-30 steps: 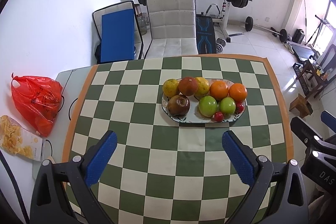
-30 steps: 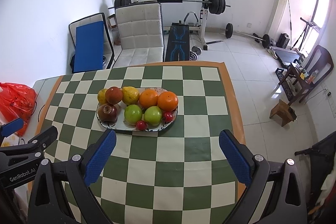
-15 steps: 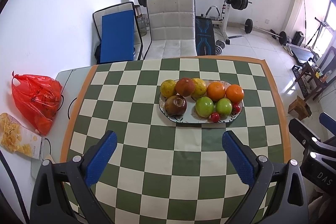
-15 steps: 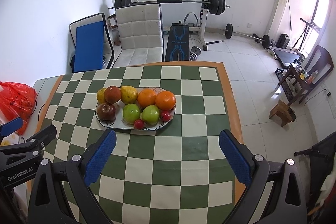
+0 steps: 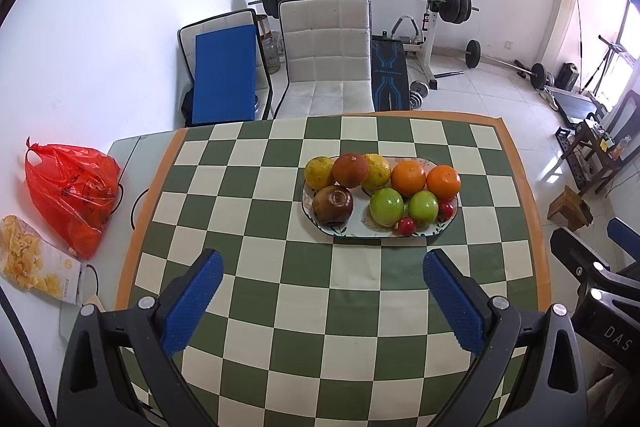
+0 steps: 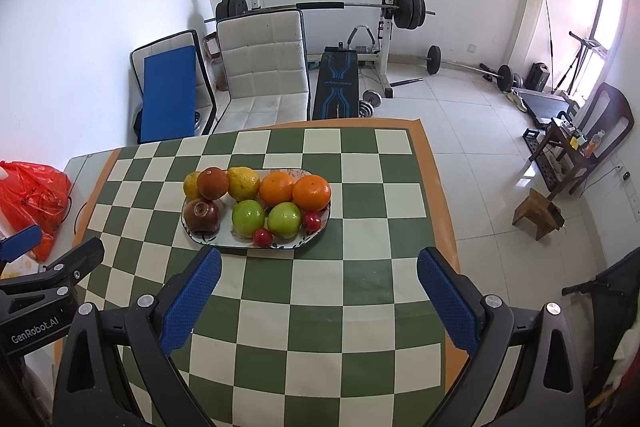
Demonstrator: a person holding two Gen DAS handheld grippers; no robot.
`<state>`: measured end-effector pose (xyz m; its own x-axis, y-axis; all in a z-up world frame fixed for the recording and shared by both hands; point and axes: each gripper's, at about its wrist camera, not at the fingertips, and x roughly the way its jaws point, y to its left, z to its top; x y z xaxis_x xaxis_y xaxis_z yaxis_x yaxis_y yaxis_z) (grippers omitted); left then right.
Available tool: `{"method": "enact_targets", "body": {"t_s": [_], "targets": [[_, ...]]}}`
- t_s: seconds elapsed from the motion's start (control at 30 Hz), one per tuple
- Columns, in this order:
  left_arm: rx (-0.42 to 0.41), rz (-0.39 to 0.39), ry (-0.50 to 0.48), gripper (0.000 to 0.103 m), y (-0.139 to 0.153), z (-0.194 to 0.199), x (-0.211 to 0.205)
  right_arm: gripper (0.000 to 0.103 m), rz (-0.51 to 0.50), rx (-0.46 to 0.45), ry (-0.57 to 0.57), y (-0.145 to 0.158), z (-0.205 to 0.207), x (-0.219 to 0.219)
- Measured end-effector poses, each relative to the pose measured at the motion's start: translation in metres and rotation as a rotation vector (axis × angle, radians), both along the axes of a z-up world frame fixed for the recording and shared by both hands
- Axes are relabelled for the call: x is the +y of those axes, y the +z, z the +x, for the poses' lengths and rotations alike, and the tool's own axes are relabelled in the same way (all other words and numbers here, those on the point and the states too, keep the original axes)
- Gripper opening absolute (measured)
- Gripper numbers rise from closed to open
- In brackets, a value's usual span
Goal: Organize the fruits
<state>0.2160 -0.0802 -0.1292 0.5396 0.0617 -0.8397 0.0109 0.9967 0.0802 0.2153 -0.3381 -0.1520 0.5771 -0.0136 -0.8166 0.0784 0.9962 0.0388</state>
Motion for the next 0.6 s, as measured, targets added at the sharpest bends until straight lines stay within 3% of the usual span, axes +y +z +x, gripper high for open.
{"method": "enact_targets", "body": {"t_s": [0.6], "targets": [[-0.012, -0.002, -0.002, 0.102, 0.007, 0.0, -0.0018, 0.1, -0.007, -0.012, 0.003, 0.0094, -0.0063, 0.0051]]}}
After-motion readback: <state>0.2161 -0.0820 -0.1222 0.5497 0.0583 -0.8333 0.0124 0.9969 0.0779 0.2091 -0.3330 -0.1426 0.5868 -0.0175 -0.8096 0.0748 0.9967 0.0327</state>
